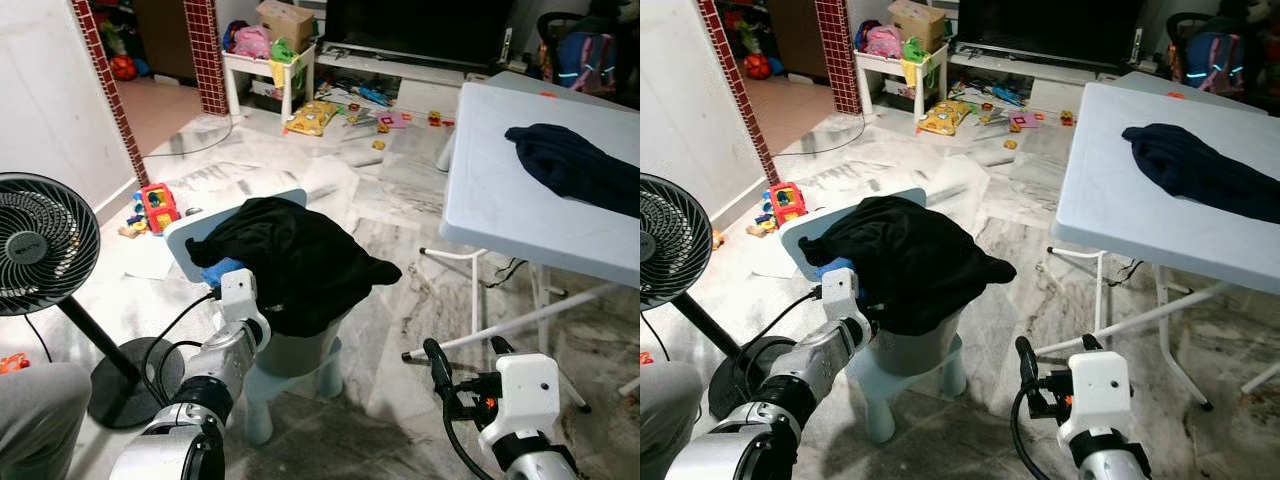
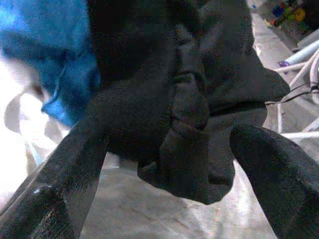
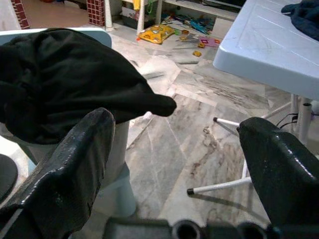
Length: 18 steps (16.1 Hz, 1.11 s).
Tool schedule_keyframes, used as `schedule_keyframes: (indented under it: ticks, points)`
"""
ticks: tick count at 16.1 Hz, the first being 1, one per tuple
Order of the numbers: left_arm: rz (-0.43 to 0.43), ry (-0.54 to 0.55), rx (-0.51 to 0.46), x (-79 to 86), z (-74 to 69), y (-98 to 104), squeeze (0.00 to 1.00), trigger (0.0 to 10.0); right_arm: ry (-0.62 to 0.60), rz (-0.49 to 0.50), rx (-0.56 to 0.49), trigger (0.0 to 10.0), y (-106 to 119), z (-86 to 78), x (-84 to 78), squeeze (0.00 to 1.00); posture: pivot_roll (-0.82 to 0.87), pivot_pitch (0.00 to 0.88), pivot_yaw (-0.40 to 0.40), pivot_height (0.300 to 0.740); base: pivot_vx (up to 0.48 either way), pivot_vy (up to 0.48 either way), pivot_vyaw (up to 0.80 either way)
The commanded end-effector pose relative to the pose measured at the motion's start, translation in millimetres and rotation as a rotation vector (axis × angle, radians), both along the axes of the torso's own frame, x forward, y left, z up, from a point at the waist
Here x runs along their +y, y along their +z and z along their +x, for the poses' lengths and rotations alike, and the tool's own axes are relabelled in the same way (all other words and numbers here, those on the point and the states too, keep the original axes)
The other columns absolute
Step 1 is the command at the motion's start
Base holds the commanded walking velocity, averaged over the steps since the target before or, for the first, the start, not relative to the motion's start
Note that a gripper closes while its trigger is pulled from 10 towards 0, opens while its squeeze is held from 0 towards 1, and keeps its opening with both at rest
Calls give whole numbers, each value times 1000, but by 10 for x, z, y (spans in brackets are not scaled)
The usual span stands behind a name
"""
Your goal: Hang hanger
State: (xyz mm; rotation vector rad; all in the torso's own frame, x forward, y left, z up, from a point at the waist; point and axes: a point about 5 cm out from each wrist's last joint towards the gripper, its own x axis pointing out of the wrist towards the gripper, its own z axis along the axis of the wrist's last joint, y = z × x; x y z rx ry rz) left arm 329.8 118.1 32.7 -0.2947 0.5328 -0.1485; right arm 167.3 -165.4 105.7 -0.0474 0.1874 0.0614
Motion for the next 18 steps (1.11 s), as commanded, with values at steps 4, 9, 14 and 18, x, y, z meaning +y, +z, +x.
schedule_keyframes:
  ticks: [4,9,14,18]
  points:
    - [216,-125,-320,176,-153,265,0,10000,-81,-12,-82,10000,117,70,-123,0,-24,0,-76,740,0,0,0]
    - [358,-291,-451,379,-554,317,0,10000,-123,15,-97,10000,80,178,-197,0,58,0,-101,740,0,0,0]
    - [341,-286,-518,354,-555,586,0,10000,-124,23,-132,10000,97,285,-198,0,83,0,-90,740,0,0,0]
    - [379,-231,-522,371,-702,543,0,10000,-142,21,-129,10000,70,247,-201,0,80,0,-88,740,0,0,111]
